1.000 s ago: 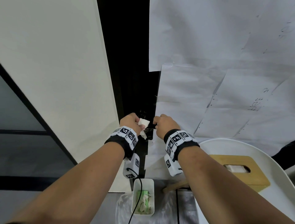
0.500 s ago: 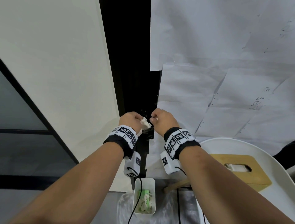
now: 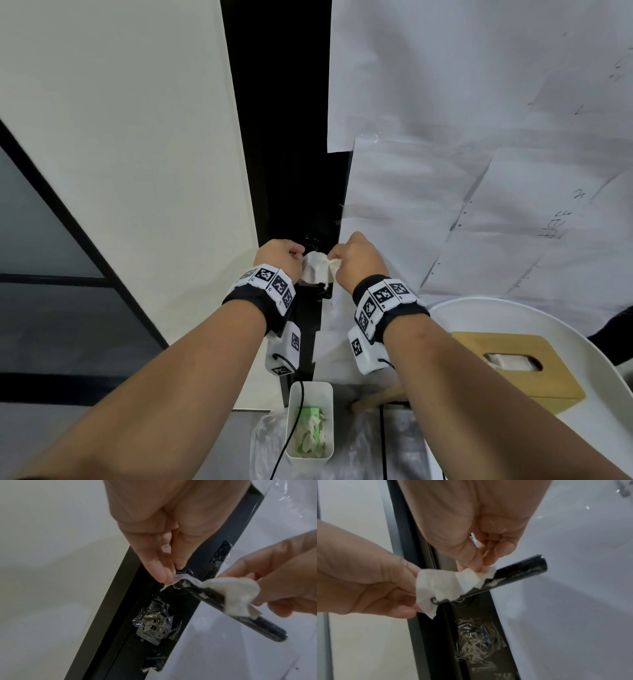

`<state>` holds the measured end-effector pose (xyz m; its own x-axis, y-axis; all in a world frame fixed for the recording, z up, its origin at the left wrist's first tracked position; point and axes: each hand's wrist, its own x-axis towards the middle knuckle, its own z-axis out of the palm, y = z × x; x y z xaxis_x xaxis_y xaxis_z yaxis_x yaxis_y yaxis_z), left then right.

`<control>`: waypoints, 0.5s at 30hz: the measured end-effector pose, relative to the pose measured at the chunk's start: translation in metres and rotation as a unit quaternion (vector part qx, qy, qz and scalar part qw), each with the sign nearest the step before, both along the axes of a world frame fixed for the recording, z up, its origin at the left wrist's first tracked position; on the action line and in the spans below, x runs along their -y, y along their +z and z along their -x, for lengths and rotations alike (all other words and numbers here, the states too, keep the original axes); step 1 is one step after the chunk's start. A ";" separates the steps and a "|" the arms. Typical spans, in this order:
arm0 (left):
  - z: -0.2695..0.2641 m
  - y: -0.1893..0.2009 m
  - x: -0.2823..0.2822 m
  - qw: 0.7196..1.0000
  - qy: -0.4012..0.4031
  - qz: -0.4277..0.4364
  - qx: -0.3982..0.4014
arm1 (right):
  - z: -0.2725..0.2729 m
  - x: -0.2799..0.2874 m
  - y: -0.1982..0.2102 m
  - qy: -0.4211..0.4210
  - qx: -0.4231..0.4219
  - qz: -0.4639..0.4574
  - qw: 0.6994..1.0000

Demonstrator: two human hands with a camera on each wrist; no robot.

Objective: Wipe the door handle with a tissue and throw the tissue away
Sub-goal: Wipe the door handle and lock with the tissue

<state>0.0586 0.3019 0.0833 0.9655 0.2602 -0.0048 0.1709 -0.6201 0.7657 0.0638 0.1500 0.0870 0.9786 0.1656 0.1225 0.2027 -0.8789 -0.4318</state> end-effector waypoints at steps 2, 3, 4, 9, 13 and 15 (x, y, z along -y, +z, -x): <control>-0.003 -0.001 0.002 1.000 0.000 0.010 -0.006 | -0.002 -0.001 -0.002 0.003 -0.009 -0.002 1.000; -0.004 0.000 0.003 1.000 0.003 0.011 -0.007 | -0.002 -0.005 -0.001 0.010 -0.015 0.013 1.000; -0.005 0.000 0.004 1.000 0.004 0.010 -0.007 | -0.002 -0.009 -0.002 0.021 -0.016 0.022 0.999; -0.010 -0.003 0.004 1.000 0.011 -0.005 -0.005 | 0.007 -0.024 -0.009 0.043 0.002 0.041 0.998; -0.013 -0.004 0.004 1.000 0.014 -0.016 -0.011 | 0.006 -0.019 -0.006 0.063 0.003 0.084 0.994; -0.014 -0.003 0.004 1.000 0.016 -0.011 -0.010 | 0.005 -0.012 -0.003 0.056 -0.007 0.094 0.994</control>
<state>0.0728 0.2979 0.0807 0.9566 0.2908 -0.0177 0.2055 -0.6304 0.7485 0.0589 0.1619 0.0839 0.9540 0.2926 0.0663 0.2995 -0.9162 -0.2662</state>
